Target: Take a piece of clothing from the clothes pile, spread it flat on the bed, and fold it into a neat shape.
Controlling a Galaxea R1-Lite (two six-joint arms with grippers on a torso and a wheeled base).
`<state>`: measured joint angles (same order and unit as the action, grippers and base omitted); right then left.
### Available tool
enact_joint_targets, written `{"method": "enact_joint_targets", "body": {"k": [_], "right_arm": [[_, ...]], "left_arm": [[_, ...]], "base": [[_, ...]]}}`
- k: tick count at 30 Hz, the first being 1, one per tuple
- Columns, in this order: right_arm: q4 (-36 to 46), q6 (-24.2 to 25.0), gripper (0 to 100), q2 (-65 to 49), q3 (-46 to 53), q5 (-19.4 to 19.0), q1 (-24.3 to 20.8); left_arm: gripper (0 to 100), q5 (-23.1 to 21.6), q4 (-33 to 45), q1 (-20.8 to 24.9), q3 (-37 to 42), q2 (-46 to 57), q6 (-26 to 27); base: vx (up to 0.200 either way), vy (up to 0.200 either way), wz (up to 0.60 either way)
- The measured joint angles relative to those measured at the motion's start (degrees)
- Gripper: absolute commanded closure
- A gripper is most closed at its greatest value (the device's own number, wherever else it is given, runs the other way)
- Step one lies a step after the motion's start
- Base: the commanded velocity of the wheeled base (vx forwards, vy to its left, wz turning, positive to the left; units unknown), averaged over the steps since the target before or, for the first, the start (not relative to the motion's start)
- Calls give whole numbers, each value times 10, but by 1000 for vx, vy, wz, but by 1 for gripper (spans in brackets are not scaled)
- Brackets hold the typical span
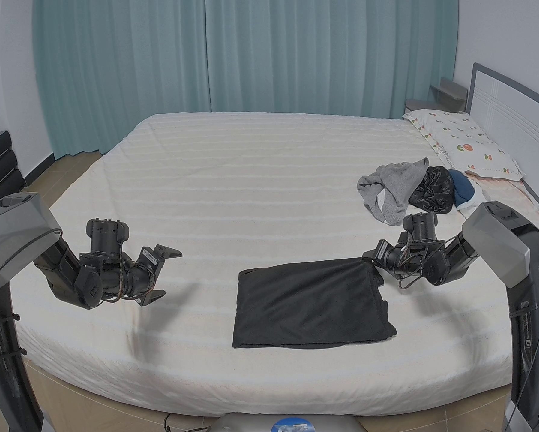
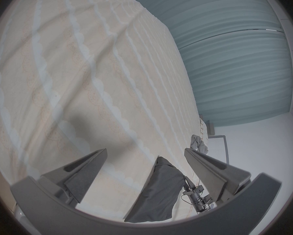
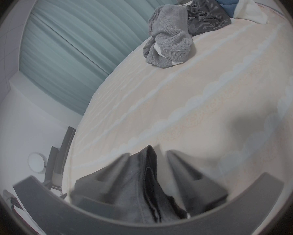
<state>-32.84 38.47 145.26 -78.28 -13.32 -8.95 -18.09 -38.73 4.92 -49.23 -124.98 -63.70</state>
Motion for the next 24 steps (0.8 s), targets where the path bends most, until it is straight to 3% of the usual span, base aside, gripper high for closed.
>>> {"method": "enact_joint_targets", "body": {"k": [6,12,24], "right_arm": [[-6,27,0,-41,45,-31,8],[-31,31,0,-108,174,-80,13],[-230,26,0,-204,461,-142,-8]], "left_arm": [[0,0,0,0,0,0,0],[0,0,0,0,0,0,0],[0,0,0,1,2,0,0]], "base": [[0,0,0],[0,0,0],[0,0,0]]}}
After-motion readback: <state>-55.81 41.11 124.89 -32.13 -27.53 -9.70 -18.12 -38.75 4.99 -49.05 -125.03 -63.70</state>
